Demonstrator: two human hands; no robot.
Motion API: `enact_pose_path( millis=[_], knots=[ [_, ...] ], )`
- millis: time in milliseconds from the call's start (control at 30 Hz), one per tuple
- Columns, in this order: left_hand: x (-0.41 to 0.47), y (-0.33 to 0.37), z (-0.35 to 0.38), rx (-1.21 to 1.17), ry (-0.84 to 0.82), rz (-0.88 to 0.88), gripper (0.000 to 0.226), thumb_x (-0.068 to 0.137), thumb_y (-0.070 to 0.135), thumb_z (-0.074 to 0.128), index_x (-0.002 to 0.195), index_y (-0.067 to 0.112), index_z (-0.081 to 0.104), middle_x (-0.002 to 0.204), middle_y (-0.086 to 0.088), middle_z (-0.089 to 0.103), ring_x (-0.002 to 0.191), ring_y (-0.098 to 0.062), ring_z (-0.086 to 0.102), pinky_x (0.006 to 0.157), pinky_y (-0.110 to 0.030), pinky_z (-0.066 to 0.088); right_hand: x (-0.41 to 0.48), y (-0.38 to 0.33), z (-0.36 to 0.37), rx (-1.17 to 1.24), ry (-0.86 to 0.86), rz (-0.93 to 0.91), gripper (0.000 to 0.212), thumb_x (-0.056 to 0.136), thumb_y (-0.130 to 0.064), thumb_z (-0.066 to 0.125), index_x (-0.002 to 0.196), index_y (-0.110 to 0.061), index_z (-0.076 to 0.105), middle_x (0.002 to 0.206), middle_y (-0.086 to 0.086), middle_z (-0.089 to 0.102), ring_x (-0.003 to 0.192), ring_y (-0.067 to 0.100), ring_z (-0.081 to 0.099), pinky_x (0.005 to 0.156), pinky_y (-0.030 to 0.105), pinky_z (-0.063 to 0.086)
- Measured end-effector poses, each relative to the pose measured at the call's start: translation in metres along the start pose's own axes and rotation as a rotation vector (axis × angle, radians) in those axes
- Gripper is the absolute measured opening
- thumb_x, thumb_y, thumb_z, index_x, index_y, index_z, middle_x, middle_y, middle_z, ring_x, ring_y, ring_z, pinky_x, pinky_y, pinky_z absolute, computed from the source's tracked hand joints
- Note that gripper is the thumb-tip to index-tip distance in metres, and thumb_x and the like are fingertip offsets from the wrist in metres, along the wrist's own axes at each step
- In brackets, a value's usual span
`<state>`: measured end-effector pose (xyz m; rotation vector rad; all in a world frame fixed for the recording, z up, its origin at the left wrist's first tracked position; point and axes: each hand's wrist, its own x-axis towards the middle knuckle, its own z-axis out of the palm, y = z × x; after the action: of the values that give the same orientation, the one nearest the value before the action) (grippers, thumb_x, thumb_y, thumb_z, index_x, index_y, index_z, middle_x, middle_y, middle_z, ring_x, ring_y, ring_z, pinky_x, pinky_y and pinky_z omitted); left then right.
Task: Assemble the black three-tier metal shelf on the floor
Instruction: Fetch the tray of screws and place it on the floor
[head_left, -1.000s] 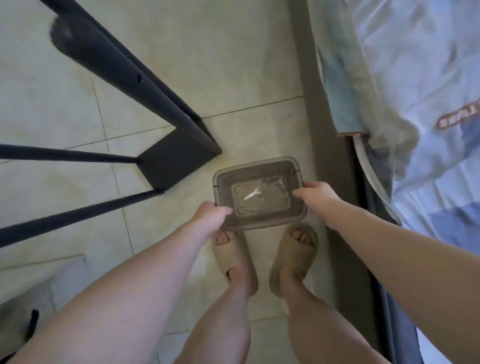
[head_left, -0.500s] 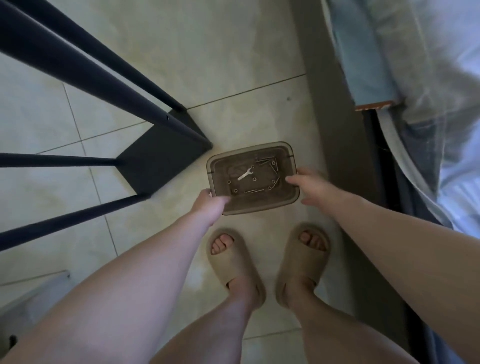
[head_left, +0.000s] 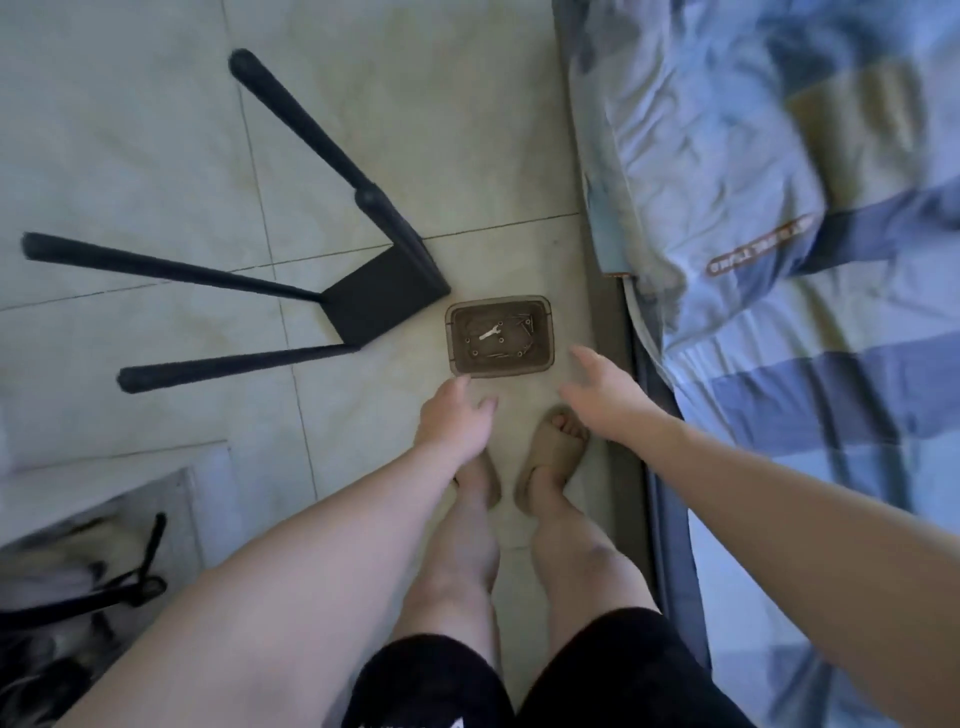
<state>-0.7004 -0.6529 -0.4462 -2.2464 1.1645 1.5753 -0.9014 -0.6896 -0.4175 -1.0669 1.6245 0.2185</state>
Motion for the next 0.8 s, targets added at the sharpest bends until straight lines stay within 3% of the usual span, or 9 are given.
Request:
enact_pose_path(
  millis=[133,267,400,800],
  knots=[
    [-0.100,0.011,-0.043,0.203,0.093,0.155,0.063,0.099,0.050,0.045,0.155,0.024,0.031,0.164,-0.004,0.024,0.151,-0.028,0.016,0.119,-0.048,0.028,-0.102,-0.038,-0.030,-0.242,0.042,-0.147,0.068,0.099,-0.024,0.053,0.161,-0.019,0.025,0.166,0.002,0.026,0.152,0.024,0.022,0.122,0.041,0.025],
    [-0.175,0.018,-0.089,0.346,0.272,0.294,0.066,0.100,0.053,0.042,0.158,0.026,0.023,0.168,-0.004,0.011,0.154,-0.030,0.006,0.121,-0.050,0.020,-0.177,-0.063,-0.051,-0.532,0.126,-0.363,0.068,0.102,-0.035,0.049,0.162,-0.025,0.018,0.168,-0.005,0.016,0.155,0.021,0.009,0.123,0.045,0.017],
    [-0.231,0.017,-0.120,0.329,0.470,0.343,0.069,0.098,0.060,0.039,0.157,0.031,0.021,0.169,-0.001,0.008,0.155,-0.029,0.003,0.121,-0.051,0.016,-0.219,-0.081,-0.063,-0.722,0.217,-0.596,0.067,0.102,-0.038,0.050,0.161,-0.024,0.020,0.166,-0.003,0.020,0.154,0.020,0.009,0.122,0.042,0.012],
    [-0.346,-0.064,-0.126,0.066,0.832,0.074,0.075,0.093,0.072,0.025,0.159,0.039,0.008,0.169,0.005,-0.003,0.154,-0.023,-0.014,0.123,-0.052,-0.001,-0.259,-0.173,-0.035,-1.050,0.107,-0.992,0.070,0.104,-0.047,0.040,0.163,-0.030,0.005,0.170,-0.004,0.006,0.157,0.023,0.001,0.125,0.046,0.006]
  ],
)
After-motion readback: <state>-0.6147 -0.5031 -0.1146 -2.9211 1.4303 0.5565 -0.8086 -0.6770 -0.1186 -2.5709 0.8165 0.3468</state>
